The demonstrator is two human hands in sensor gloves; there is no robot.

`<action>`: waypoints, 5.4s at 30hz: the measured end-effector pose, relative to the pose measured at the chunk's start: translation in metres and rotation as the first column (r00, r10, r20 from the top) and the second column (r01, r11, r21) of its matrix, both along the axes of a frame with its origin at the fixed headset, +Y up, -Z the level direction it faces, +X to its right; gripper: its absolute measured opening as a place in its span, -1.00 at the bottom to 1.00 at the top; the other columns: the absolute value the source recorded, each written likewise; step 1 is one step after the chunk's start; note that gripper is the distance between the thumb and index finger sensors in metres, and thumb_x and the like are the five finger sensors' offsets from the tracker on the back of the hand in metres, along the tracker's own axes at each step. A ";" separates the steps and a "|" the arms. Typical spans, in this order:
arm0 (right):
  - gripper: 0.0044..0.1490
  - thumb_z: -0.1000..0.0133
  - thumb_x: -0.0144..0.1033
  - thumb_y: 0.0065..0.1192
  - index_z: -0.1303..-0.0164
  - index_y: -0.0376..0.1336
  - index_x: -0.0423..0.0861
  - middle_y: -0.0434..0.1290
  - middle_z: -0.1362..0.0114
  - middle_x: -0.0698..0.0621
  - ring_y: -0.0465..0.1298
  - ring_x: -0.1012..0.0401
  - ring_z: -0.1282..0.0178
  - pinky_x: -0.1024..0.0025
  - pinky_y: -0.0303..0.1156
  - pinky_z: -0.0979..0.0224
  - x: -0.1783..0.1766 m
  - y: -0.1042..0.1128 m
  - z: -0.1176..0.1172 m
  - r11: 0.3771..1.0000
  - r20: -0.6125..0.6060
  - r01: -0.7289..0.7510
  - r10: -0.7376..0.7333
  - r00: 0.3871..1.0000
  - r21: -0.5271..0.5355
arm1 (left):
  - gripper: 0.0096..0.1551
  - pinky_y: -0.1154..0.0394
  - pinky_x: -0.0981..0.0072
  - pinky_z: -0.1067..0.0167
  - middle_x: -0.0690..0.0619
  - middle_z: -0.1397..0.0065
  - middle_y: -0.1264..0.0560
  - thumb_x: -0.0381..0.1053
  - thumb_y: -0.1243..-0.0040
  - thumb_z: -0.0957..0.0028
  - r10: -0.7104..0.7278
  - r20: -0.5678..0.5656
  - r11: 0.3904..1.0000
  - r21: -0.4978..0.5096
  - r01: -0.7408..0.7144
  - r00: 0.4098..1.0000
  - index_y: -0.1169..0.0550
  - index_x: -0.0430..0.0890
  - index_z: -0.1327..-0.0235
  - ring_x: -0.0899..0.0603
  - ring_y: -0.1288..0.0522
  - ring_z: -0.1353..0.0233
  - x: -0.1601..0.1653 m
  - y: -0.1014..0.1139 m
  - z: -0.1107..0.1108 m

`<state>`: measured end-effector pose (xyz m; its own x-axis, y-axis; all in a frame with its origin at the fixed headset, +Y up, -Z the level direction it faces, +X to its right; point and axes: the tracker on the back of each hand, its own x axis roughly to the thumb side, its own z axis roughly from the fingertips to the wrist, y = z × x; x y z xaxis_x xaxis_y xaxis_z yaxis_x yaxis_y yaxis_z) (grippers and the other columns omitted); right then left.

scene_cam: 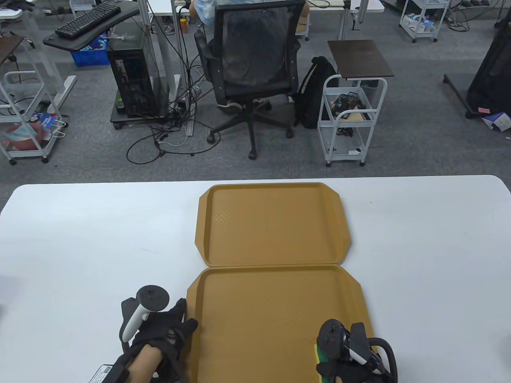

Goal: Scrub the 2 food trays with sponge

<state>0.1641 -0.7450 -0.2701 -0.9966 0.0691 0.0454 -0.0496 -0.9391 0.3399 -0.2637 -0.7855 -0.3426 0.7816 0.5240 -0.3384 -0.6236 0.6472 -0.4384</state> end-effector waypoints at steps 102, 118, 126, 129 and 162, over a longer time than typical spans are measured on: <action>0.04 0.01 0.12 0.44 -0.60 0.06 0.00 0.05 -0.68 -0.13 0.44 -0.09 -0.28 -0.05 0.45 -0.33 -0.145 -0.013 -0.052 0.997 -0.211 0.075 -0.075 0.975 -0.010 | -0.11 -0.74 0.19 0.28 0.10 0.07 -0.70 0.24 -0.22 0.03 0.023 -0.020 1.000 0.003 -0.023 1.000 -0.16 0.16 -0.58 -0.04 -0.79 0.34 -0.002 -0.003 0.001; 0.00 -0.01 0.02 0.47 -0.60 0.06 0.01 0.04 -0.70 -0.12 0.44 -0.14 -0.35 -0.08 0.44 -0.36 -0.007 -0.011 -0.047 0.999 0.060 0.032 -0.033 0.998 0.017 | -0.11 -0.74 0.18 0.28 0.10 0.08 -0.70 0.24 -0.22 0.03 0.020 -0.028 1.000 0.002 -0.020 0.999 -0.17 0.16 -0.58 -0.06 -0.79 0.34 -0.002 -0.003 0.001; -0.07 -0.03 -0.04 0.48 -0.58 0.12 0.03 0.09 -0.69 -0.12 0.47 -0.14 -0.38 0.05 0.49 -0.33 -0.005 -0.008 -0.040 0.995 0.064 -0.073 0.068 0.996 0.073 | -0.11 -0.74 0.18 0.28 0.11 0.08 -0.70 0.24 -0.23 0.04 0.011 -0.032 1.000 0.009 -0.010 0.999 -0.18 0.16 -0.58 -0.05 -0.79 0.34 -0.002 -0.003 0.001; -0.05 -0.02 0.12 0.40 -0.58 0.11 0.04 0.11 -0.68 -0.12 0.48 -0.14 -0.37 0.05 0.50 -0.33 -0.011 -0.011 -0.036 0.986 0.058 -0.126 0.120 0.991 0.106 | -0.11 -0.74 0.18 0.27 0.11 0.08 -0.70 0.25 -0.23 0.04 -0.012 -0.032 1.000 0.023 0.013 0.999 -0.19 0.14 -0.58 -0.05 -0.79 0.34 -0.001 -0.001 0.002; -0.10 0.00 -0.06 0.52 -0.55 0.17 0.05 0.15 -0.68 -0.08 0.45 -0.18 -0.40 -0.09 0.45 -0.40 0.056 0.050 -0.026 0.877 0.095 0.329 -0.382 0.919 0.349 | -0.20 -0.83 0.30 0.35 0.05 -0.35 -0.55 0.20 -0.39 0.03 0.418 -0.076 0.906 0.102 -0.410 0.905 -0.30 0.00 -0.39 -0.15 -0.90 0.10 0.009 0.024 0.008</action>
